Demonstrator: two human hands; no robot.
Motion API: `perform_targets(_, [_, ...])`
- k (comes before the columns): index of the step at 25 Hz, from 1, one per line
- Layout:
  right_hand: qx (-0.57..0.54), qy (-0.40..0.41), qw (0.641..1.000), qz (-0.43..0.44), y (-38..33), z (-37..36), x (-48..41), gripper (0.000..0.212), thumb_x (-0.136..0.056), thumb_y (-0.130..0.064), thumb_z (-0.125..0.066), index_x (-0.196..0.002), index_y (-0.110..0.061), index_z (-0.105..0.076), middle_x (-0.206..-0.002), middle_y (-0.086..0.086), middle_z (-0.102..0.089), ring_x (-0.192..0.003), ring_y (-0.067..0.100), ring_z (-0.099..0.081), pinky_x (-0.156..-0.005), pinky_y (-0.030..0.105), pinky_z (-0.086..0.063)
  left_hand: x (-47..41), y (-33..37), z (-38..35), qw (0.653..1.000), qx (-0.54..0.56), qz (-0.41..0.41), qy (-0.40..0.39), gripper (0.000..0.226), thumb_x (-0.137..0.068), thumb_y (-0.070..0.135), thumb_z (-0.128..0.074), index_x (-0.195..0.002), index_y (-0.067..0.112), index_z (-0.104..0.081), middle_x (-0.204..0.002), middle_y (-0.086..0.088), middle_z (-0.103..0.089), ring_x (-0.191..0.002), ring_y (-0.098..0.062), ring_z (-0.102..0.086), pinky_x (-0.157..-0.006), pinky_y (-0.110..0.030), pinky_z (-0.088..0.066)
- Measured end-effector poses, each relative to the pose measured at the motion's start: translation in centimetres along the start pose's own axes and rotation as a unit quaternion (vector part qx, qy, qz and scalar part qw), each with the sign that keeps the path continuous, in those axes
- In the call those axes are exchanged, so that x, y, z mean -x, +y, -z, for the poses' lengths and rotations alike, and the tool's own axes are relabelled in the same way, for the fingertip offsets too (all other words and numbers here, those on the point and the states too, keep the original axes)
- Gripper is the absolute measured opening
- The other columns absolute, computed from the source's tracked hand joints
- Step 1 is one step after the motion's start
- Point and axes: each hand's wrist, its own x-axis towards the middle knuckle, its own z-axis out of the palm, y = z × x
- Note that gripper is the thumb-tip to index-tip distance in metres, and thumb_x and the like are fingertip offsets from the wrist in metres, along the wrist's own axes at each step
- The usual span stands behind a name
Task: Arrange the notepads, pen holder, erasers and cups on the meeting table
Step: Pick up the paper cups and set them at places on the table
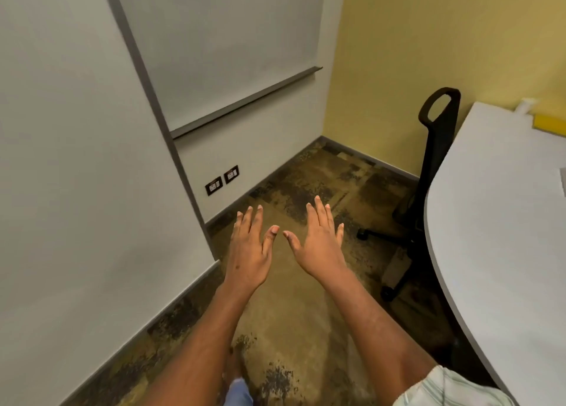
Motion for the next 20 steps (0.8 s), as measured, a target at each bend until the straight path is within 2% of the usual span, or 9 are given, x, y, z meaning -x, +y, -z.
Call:
perform_targets(5, [0.013,0.04,0.997,-0.07,-0.7,-1.7,-12.6,0.079,-0.091,-0.058,-0.045,-0.152,-0.019,-0.013,-0.161,-0.006,0.008,-0.147,0.016,0.01,-0.115,0.054,0.001,-15.1,-2.2,-3.1,0.996,0.006,-0.077,-0.044,0.066,-0.094,0.054,-0.024,-0.15,0.018,-0.021,-0.158,-0.004,-0.02,-0.148,-0.019,-0.007,-0.119,-0.034,-0.01])
perform_targets(9, [0.016,0.098,0.987,-0.123,-1.9,-1.5,-21.0,0.078,-0.091,-0.061,-0.04,-0.151,-0.017,-0.015,-0.161,-0.004,0.004,-0.148,0.017,0.008,-0.116,0.052,0.0,-26.1,-1.9,-3.7,0.984,0.013,-0.141,-0.105,0.061,-0.097,0.049,-0.028,-0.149,0.019,-0.023,-0.158,-0.004,-0.021,-0.148,-0.019,-0.006,-0.12,-0.037,-0.012])
perform_targets(14, [0.035,0.124,0.973,-0.189,0.8,-1.8,-29.0,0.078,-0.093,-0.056,-0.042,-0.151,-0.014,-0.012,-0.161,0.0,0.005,-0.147,0.019,0.01,-0.117,0.048,0.002,-36.5,-0.2,-6.6,0.971,0.056,-0.187,-0.138,0.06,-0.097,0.045,-0.031,-0.148,0.015,-0.027,-0.156,-0.006,-0.025,-0.148,-0.021,-0.01,-0.12,-0.04,-0.016])
perform_targets(20, [0.034,0.15,0.963,-0.22,6.4,-1.4,-42.2,0.082,-0.092,-0.051,-0.049,-0.152,-0.014,-0.007,-0.161,0.002,0.007,-0.147,0.019,0.012,-0.114,0.041,0.011,-49.3,3.0,-12.6,0.962,0.07,-0.216,-0.154,0.075,-0.088,0.059,-0.021,-0.15,0.017,-0.017,-0.157,-0.005,-0.021,-0.148,-0.018,-0.008,-0.12,-0.04,-0.017])
